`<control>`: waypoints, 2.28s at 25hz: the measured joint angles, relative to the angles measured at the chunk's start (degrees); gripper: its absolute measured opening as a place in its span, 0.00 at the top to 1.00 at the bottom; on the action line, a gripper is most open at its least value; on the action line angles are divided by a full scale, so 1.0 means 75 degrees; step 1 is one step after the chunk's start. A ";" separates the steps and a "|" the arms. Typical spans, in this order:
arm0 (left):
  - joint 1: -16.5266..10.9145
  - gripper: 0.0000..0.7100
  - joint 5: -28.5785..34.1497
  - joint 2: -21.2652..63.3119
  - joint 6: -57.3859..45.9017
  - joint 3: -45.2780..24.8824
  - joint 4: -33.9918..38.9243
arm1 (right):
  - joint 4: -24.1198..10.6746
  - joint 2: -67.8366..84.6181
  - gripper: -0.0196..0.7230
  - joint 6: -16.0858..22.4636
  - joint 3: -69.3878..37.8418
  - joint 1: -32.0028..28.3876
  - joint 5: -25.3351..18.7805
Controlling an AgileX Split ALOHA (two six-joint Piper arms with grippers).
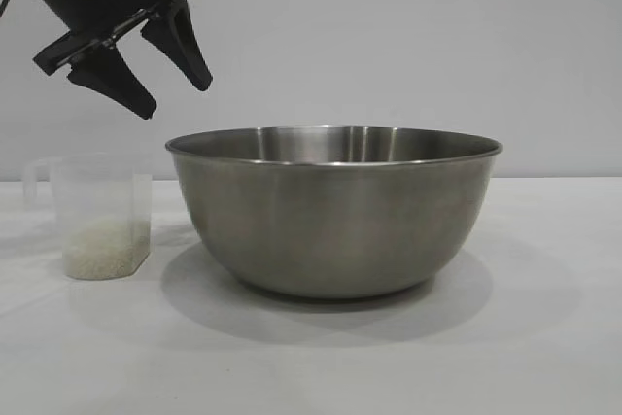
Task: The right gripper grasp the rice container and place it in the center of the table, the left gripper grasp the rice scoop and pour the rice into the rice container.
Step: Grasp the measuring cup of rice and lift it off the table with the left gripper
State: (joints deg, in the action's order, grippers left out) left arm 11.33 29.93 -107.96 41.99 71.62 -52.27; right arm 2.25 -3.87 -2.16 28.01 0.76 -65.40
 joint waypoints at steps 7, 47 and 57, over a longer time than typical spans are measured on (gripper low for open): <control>0.0000 0.38 0.0197 0.0312 0.0000 0.0000 0.0387 | 0.0091 0.0269 0.30 -0.0067 0.0000 0.0000 0.0000; 0.0000 0.38 -0.4169 0.7911 -0.4389 -0.6731 0.4367 | 0.0109 0.0351 0.30 -0.0112 0.0000 0.0000 0.0000; 0.0000 0.38 -0.7340 0.7716 -0.5361 -0.8466 0.5219 | 0.0109 0.0351 0.30 -0.0112 0.0000 0.0000 0.0000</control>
State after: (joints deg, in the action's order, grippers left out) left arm 11.33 -25.11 -50.09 1.78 8.13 -13.13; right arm 3.06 -1.24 -2.99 28.01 0.76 -65.40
